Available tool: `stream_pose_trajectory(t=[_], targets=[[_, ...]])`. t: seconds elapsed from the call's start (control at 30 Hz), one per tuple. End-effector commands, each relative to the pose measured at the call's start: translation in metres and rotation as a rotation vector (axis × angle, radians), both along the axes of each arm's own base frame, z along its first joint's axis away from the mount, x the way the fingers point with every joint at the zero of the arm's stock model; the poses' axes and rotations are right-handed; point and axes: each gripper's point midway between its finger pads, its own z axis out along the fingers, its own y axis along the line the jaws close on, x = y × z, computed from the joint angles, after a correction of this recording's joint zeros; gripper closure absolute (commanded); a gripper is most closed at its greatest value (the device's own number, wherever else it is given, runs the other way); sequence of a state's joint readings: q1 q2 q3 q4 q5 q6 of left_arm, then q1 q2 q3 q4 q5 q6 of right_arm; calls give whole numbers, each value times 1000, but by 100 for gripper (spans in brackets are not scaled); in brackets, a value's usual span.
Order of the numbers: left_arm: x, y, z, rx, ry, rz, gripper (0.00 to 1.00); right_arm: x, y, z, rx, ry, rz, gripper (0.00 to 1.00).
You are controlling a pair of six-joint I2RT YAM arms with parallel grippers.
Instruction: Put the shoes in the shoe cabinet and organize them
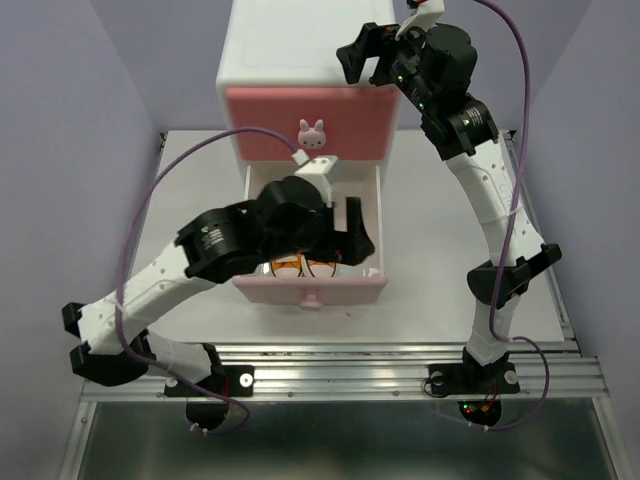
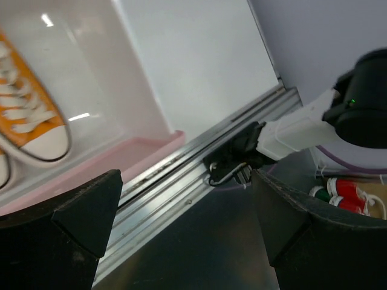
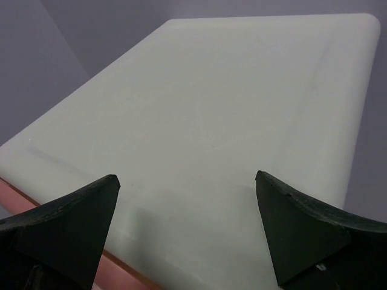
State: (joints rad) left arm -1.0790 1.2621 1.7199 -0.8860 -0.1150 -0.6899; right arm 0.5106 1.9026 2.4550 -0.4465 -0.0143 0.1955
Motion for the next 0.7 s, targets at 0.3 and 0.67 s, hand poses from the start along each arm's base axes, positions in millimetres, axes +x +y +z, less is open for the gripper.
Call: stream_pose_trajectory(t=[0.3,0.67], targets=[[-104,-25,-76,100,128,0,2,-1,-8,-119,-173,333,-56,0],[-127,49,-199,208,310,381,1,-1,-2,-134,-180,361,-30,0]])
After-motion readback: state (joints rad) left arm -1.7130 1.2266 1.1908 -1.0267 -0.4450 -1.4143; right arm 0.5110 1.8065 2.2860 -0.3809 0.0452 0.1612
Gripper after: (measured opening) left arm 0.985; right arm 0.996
